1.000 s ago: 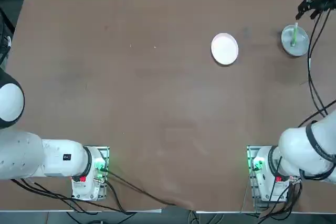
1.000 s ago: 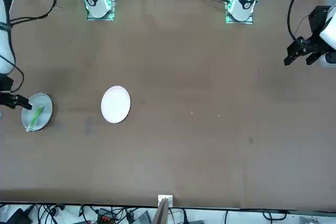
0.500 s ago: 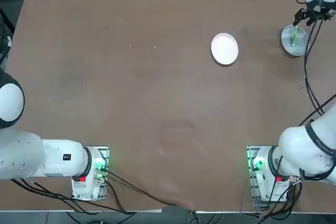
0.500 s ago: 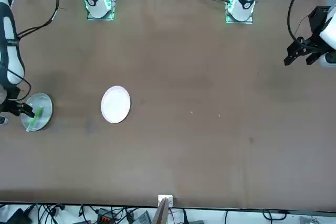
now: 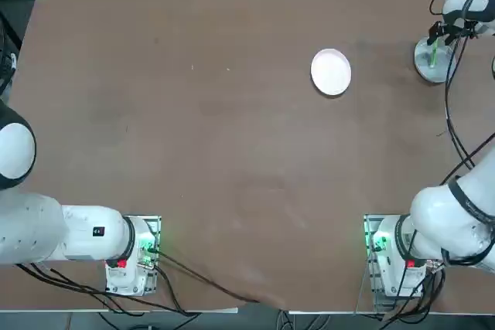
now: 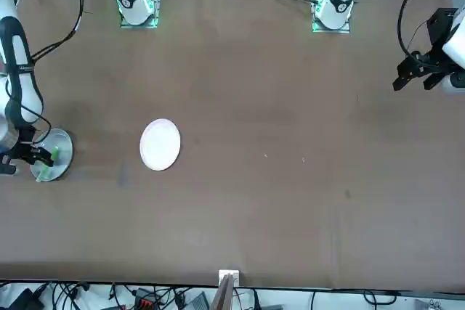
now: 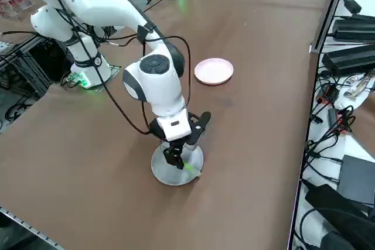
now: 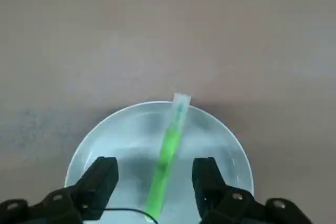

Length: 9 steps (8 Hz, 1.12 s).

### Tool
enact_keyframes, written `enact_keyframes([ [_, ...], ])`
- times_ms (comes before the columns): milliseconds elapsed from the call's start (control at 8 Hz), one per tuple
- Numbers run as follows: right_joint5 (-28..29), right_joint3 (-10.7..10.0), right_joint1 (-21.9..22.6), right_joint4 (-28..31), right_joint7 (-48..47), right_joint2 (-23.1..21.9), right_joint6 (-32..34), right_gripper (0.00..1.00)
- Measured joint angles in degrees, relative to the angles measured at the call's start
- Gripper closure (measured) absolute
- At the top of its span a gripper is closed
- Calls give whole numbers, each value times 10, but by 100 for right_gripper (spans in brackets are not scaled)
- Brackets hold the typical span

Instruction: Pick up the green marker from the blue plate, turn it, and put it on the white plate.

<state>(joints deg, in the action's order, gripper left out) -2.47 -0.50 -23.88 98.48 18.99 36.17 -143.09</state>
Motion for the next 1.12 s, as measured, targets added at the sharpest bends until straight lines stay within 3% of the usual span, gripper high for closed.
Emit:
enact_keyframes([
  [625, 0, 0, -6, 0, 0, 27, -33, 25],
  [1125, 0, 0, -7, -4, 0, 39, -39, 46],
])
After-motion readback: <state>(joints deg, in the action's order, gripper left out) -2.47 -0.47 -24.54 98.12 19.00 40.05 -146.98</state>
